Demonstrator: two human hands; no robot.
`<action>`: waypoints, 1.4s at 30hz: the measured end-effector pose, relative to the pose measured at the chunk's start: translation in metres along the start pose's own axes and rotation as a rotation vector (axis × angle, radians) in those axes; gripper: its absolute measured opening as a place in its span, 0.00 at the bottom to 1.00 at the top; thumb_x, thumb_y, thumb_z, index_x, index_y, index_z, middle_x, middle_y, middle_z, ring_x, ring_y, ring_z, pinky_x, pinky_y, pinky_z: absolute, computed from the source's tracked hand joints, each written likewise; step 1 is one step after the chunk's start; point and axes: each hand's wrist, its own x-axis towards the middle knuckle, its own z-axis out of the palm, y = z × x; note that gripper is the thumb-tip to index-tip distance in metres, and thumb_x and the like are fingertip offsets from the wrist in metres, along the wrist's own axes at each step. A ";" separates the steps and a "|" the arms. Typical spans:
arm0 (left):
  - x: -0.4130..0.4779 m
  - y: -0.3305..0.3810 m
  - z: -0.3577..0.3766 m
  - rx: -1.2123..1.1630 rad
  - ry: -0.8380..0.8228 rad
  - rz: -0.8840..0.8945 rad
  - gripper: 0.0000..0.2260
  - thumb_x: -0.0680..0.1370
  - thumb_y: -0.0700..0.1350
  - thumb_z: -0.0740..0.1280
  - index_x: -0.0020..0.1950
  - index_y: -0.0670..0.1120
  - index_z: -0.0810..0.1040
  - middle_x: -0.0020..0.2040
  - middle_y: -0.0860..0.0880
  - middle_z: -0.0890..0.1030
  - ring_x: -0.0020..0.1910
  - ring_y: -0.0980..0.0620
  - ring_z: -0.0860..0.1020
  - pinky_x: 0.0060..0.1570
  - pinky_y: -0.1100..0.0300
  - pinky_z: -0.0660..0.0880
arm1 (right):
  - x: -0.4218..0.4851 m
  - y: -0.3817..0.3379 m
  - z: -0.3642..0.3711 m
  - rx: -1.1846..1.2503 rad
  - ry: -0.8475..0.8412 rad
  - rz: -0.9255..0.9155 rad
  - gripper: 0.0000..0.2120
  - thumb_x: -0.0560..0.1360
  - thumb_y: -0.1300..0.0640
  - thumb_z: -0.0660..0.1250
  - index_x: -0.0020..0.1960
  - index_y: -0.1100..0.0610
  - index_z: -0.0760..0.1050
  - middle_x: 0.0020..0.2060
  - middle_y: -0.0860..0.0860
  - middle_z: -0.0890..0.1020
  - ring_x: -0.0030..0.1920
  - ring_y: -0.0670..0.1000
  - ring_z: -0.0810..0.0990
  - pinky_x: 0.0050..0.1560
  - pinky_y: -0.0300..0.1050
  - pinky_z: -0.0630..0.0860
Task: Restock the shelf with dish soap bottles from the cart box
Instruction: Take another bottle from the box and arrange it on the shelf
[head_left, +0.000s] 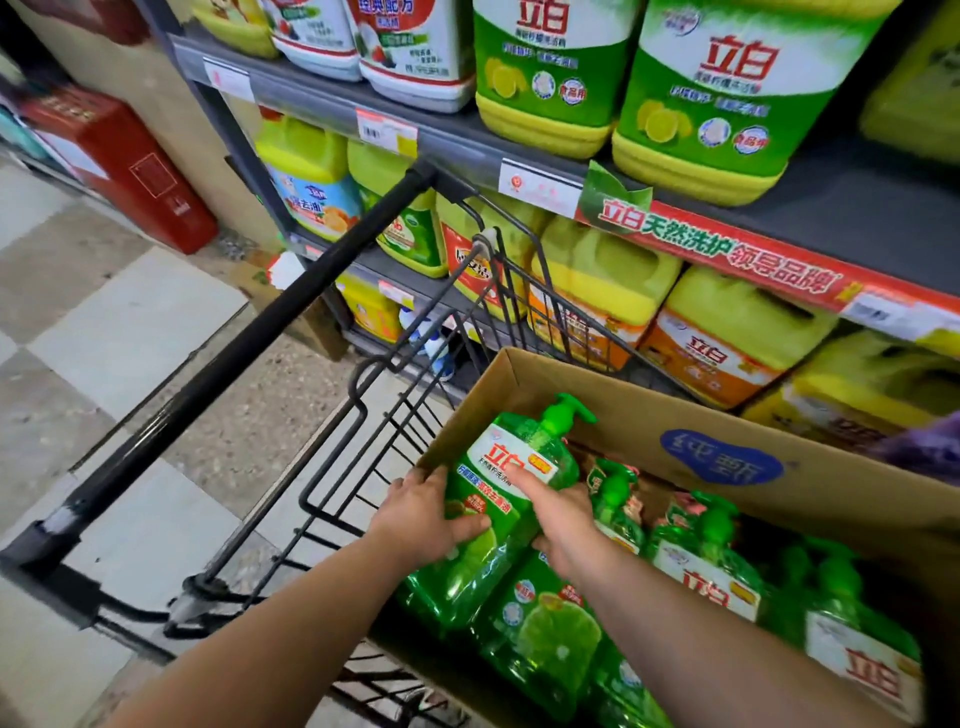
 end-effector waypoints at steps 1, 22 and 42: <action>-0.001 0.000 -0.001 -0.027 -0.005 0.006 0.41 0.70 0.68 0.63 0.76 0.49 0.54 0.75 0.44 0.58 0.73 0.42 0.58 0.70 0.47 0.60 | -0.003 0.000 -0.003 -0.005 0.010 -0.030 0.29 0.65 0.55 0.78 0.61 0.59 0.70 0.50 0.57 0.83 0.47 0.56 0.83 0.42 0.48 0.79; -0.082 0.070 -0.044 -0.645 -0.165 0.482 0.24 0.67 0.52 0.76 0.56 0.51 0.68 0.47 0.56 0.79 0.41 0.64 0.76 0.30 0.76 0.70 | -0.164 -0.064 -0.069 -0.036 0.148 -0.555 0.12 0.67 0.59 0.76 0.49 0.54 0.78 0.48 0.55 0.85 0.46 0.54 0.84 0.51 0.51 0.81; -0.229 0.188 0.036 -0.348 -0.358 0.998 0.25 0.66 0.56 0.75 0.59 0.50 0.73 0.49 0.54 0.79 0.45 0.56 0.77 0.45 0.63 0.69 | -0.340 0.024 -0.214 0.218 0.605 -0.755 0.11 0.70 0.57 0.73 0.52 0.55 0.78 0.50 0.56 0.85 0.49 0.54 0.84 0.50 0.50 0.81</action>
